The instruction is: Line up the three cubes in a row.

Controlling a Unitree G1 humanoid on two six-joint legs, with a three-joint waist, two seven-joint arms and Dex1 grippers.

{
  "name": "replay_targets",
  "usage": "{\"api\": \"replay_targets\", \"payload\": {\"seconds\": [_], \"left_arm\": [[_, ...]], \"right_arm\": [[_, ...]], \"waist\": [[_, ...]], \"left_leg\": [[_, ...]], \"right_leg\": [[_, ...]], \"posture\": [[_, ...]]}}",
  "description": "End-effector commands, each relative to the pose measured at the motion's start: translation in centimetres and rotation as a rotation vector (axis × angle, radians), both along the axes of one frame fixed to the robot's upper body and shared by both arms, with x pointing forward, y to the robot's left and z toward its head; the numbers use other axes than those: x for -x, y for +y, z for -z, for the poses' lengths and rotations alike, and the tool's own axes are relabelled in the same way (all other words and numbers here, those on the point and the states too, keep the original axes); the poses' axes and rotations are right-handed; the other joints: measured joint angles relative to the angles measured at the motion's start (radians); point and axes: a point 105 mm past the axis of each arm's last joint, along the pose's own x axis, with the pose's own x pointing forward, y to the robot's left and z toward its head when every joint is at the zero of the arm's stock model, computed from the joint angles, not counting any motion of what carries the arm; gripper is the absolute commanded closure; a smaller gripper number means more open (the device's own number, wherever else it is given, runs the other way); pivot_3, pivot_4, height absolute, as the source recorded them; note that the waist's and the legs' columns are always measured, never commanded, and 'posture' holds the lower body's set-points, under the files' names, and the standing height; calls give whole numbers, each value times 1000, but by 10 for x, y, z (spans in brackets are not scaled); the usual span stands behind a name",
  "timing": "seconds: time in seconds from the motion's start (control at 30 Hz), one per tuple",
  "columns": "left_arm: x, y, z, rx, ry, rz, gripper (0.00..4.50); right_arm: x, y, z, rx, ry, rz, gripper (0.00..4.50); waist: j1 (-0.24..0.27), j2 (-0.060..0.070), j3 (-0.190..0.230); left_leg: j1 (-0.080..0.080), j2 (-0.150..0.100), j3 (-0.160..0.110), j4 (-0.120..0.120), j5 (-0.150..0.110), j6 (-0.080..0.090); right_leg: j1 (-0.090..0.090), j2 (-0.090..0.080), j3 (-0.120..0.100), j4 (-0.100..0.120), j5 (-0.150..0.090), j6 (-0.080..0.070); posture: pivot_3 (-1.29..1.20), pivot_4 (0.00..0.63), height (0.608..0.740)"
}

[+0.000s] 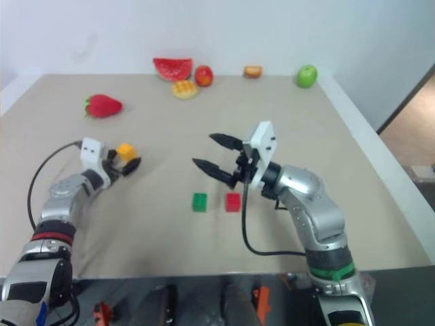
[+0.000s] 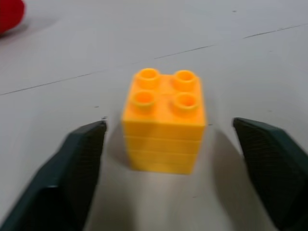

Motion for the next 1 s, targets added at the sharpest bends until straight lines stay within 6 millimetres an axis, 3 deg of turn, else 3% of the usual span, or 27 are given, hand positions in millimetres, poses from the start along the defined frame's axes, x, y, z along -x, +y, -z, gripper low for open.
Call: {"api": "replay_targets", "payload": {"seconds": [0.03,0.17,0.33,0.5,0.63,1.0], "left_arm": [[-1,1,-15,-12,-62,10,1948],[-1,2,-16,-14,-66,5,3183],[2,-1,-14,-59,-70,50,3171],[41,-38,-14,-177,-156,468,3171],[66,-45,-8,-250,-165,674,3171],[90,-78,1,-303,-172,994,3171]], "right_arm": [[4,-2,-7,-3,-35,-7,873],[4,-1,-3,9,-30,-11,873],[2,-2,-2,15,-30,-12,873],[3,-4,0,33,-27,-15,873],[3,-7,0,43,-27,-14,873],[5,-10,1,47,-25,-3,873]], "waist": [[0,0,0],[0,0,0],[0,0,0],[-3,0,0],[-2,0,0],[-3,0,0]], "left_leg": [[0,0,0,0,0,0],[0,0,0,0,0,0],[0,0,0,0,0,0],[0,0,1,-1,0,-1],[0,0,0,-2,0,-1],[0,1,0,0,0,0]], "right_leg": [[0,0,0,0,0,0],[0,0,0,0,0,0],[0,0,0,0,0,0],[-1,0,0,0,-1,-2],[-1,0,0,0,-4,-7],[-1,0,0,0,-4,-6]], "posture": [[0,150,740],[0,150,740],[0,150,740],[0,150,740],[0,150,740],[0,150,740]]}}
